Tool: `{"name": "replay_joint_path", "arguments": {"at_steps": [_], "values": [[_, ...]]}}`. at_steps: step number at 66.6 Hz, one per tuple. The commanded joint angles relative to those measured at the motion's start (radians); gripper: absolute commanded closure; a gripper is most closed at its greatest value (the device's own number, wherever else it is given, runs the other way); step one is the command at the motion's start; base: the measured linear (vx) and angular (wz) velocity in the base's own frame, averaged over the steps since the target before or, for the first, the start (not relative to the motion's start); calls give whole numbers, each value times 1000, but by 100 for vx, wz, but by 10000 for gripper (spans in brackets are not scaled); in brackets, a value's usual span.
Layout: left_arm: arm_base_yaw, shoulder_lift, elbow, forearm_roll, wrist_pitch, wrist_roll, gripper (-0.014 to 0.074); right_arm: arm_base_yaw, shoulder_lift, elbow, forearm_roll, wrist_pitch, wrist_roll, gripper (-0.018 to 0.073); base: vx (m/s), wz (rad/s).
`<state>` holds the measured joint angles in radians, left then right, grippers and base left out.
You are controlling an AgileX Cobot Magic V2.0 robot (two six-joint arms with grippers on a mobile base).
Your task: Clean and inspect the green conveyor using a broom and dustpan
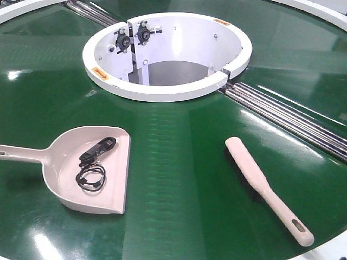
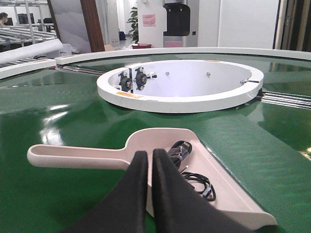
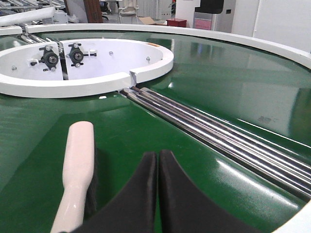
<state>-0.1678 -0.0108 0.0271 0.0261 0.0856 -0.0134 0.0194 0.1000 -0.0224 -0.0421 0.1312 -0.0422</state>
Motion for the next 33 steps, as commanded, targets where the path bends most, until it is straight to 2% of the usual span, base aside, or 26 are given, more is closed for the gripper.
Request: {"name": "replay_joint_path", "arguments": {"at_steps": [1, 7, 33], "values": [[4, -16, 28, -1, -69, -8, 602, -9, -52, 18, -10, -93, -7, 569, 0, 0], [4, -16, 28, -1, -69, -8, 602, -9, -132, 63, -10, -114, -4, 569, 0, 0], [4, -16, 28, -1, -69, -8, 602, -9, -129, 61, -6, -109, 4, 569, 0, 0]]}}
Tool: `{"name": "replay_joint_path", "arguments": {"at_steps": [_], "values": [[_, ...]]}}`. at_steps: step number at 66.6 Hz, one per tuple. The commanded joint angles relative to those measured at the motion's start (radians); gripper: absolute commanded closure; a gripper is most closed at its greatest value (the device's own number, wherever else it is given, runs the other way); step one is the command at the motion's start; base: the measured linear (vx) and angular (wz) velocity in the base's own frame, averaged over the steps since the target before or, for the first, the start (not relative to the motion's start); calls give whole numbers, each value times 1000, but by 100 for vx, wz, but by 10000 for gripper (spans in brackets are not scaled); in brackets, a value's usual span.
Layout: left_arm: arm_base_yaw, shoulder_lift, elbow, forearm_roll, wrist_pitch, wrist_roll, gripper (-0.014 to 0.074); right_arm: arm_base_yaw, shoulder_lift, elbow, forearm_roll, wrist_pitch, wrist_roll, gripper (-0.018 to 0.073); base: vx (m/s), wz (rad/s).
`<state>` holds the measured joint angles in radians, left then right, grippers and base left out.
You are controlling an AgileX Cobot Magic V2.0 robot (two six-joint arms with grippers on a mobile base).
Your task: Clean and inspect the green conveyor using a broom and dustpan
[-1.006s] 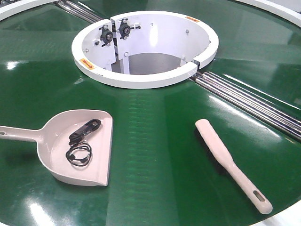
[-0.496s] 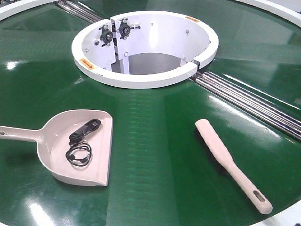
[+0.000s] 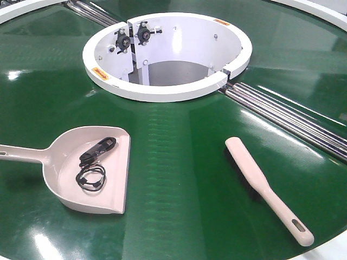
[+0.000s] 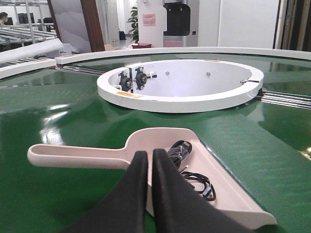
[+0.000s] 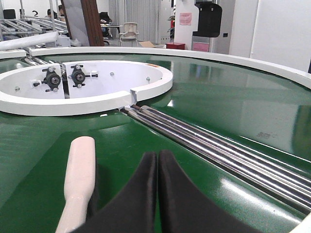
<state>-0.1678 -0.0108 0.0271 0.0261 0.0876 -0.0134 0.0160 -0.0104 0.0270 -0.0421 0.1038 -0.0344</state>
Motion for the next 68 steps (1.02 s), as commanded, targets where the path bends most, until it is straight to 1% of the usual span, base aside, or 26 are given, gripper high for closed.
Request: {"name": "replay_joint_path", "arguments": {"at_steps": [1, 68], "values": [[4, -16, 28, -1, -71, -8, 602, -6, -19, 12, -6, -82, -4, 569, 0, 0], [4, -16, 28, -1, -71, -8, 602, -6, -19, 12, -6, -82, -4, 569, 0, 0]]}}
